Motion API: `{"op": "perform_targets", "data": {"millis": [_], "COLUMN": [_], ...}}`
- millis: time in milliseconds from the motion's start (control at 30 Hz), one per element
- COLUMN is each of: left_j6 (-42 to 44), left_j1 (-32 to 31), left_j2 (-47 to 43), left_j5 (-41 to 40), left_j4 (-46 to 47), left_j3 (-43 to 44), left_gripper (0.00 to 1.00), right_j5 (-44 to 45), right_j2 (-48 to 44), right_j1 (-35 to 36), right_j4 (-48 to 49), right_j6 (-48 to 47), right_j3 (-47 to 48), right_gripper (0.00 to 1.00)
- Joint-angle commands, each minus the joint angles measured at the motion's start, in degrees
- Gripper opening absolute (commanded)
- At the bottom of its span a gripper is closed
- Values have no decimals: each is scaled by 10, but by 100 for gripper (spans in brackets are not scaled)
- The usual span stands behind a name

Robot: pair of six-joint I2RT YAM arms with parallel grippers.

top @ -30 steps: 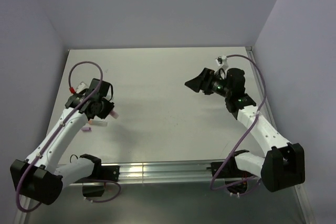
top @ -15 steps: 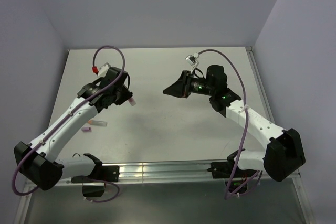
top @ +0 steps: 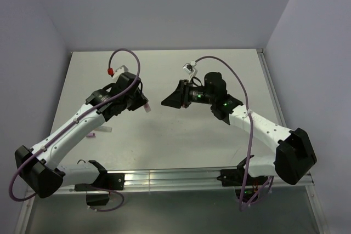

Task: Insert the pens into the pen caps

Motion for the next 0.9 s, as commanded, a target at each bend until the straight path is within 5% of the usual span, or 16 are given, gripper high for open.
{"op": "perform_targets", "data": {"millis": [0, 467, 867], "left_j6": [11, 13, 1], "left_j1": [-13, -45, -65], "left_j2": [8, 31, 41], "left_j5": [7, 16, 23], "left_j4": [28, 38, 48], "left_j3": [28, 56, 53], "left_gripper": [0, 0, 0], "right_j5": [26, 71, 92], "right_j2": [11, 53, 67], "right_j1": [24, 59, 69], "right_j4": [-2, -24, -19], "right_j6": [-28, -65, -64], "right_j3": [26, 33, 40], "right_gripper": [50, 58, 54]}}
